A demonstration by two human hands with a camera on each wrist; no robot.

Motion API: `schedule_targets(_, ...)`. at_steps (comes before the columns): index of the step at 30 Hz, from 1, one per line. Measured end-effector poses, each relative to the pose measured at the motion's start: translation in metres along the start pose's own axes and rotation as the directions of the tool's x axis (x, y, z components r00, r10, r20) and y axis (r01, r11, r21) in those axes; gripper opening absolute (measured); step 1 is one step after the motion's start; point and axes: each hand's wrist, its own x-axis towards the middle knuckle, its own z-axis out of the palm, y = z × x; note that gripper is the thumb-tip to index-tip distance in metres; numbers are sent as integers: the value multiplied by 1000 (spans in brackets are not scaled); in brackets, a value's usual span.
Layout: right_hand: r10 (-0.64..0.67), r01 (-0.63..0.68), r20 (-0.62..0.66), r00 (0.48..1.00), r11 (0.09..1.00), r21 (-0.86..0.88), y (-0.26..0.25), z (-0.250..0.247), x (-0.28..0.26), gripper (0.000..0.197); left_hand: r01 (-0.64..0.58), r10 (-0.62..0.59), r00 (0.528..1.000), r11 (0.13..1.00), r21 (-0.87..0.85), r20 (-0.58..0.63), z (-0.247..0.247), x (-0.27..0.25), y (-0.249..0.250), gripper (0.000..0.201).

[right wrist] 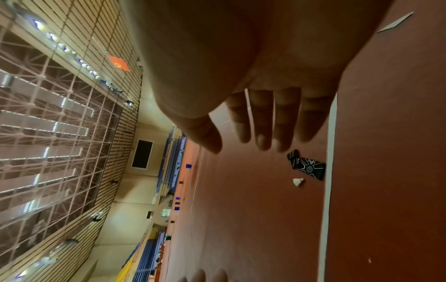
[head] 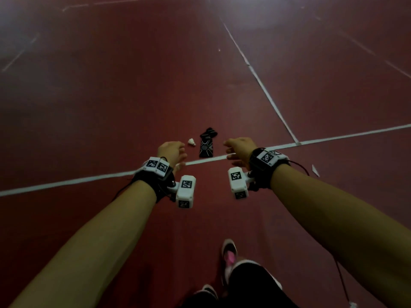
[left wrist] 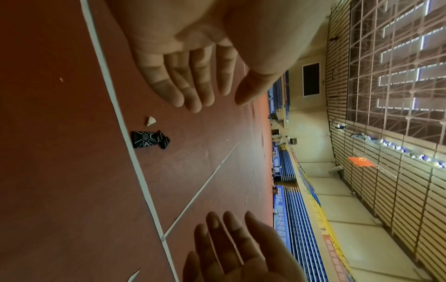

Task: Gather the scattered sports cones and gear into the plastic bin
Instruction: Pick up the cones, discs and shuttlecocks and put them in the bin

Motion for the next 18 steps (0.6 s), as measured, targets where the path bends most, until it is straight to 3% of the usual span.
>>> schedule_targets(5,29,-32,-70,997,999,-43,-39,37,127,32,4,-1,1000,996,89,-30,11,114,43,5)
schedule_targets(10,83,-77,119,989,996,-54,-108,95,237,5,32,-16,994,989,146,-111,2,222,96,7)
schedule_targets(14,52,-31,191,980,993,-113,-171,131,320,17,44,-32,984,997,64,-175,-5,307,148,9)
schedule_targets(18,32,8,237,971,986,-169,-217,151,387,17,75,-74,984,997,1,-159,1,383,187,7)
